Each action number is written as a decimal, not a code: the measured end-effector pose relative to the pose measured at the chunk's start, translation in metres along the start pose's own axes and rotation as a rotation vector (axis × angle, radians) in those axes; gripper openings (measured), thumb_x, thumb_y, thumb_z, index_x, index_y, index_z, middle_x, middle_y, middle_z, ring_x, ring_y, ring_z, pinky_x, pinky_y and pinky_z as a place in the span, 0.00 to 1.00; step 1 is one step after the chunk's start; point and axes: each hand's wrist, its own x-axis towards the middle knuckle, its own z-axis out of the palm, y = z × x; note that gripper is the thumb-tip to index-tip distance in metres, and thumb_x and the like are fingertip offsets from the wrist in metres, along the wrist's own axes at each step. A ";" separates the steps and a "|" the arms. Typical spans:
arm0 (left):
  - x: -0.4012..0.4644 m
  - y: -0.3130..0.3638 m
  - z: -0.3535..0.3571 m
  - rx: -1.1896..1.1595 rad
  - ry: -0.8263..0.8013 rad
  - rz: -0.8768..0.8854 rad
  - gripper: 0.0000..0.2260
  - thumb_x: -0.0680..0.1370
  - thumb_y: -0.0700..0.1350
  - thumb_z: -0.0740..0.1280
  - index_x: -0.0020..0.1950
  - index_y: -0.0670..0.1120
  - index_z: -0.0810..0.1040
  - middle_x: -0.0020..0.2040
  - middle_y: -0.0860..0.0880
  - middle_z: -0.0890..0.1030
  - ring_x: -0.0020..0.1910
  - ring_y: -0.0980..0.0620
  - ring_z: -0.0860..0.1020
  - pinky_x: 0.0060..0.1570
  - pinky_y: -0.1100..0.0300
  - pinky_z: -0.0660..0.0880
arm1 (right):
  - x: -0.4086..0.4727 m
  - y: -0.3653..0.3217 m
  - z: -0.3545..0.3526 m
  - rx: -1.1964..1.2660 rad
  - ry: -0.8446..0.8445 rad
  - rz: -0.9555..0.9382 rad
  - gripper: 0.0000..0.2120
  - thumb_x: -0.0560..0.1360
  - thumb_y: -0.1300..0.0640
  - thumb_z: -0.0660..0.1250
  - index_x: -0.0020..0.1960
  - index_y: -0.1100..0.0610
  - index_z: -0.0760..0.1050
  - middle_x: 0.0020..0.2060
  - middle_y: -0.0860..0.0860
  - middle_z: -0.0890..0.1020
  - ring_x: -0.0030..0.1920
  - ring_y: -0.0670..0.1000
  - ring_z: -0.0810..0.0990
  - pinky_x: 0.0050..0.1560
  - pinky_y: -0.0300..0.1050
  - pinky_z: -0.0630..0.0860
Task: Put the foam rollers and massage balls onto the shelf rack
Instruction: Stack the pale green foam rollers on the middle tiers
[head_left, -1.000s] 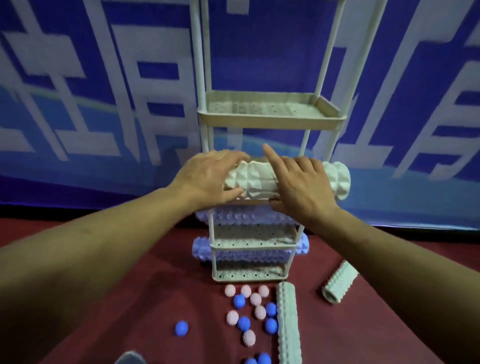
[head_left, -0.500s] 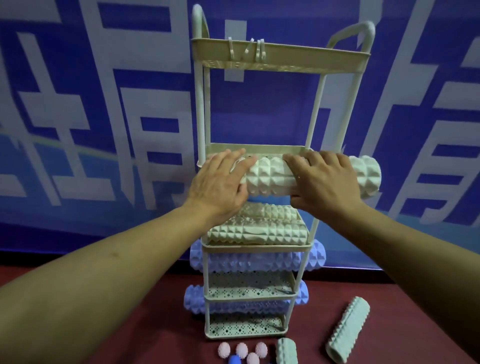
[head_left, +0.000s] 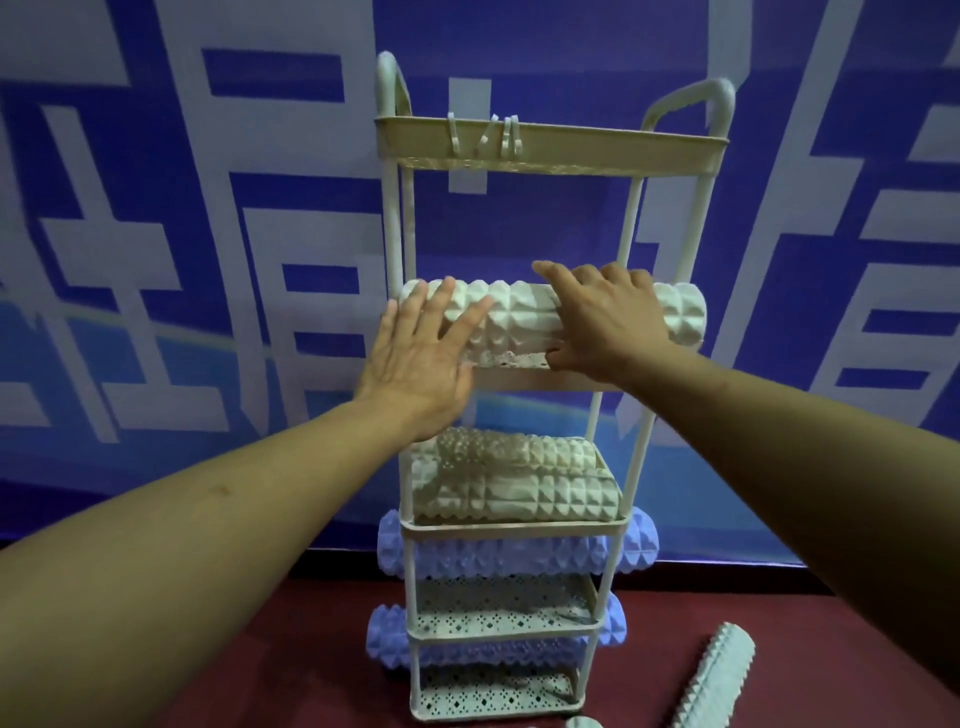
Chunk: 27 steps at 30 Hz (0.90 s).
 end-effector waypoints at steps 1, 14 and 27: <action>0.003 -0.003 0.001 -0.001 -0.010 -0.004 0.30 0.81 0.51 0.55 0.78 0.61 0.41 0.80 0.48 0.41 0.78 0.46 0.38 0.76 0.46 0.38 | 0.010 0.002 0.003 0.000 -0.011 -0.015 0.47 0.64 0.40 0.75 0.77 0.45 0.55 0.63 0.55 0.77 0.60 0.62 0.74 0.59 0.57 0.68; 0.011 -0.009 0.035 -0.052 -0.073 -0.041 0.23 0.81 0.57 0.56 0.77 0.58 0.57 0.80 0.50 0.40 0.79 0.45 0.45 0.77 0.47 0.47 | 0.044 0.002 0.018 -0.086 -0.215 0.017 0.37 0.63 0.35 0.75 0.67 0.46 0.67 0.57 0.54 0.78 0.59 0.62 0.73 0.58 0.58 0.68; -0.019 0.003 0.033 -0.111 -0.120 -0.108 0.22 0.80 0.59 0.58 0.74 0.60 0.61 0.80 0.53 0.44 0.78 0.41 0.50 0.75 0.44 0.53 | 0.049 -0.003 0.012 0.019 -0.201 -0.110 0.44 0.64 0.30 0.72 0.74 0.42 0.60 0.64 0.52 0.77 0.65 0.62 0.72 0.63 0.61 0.67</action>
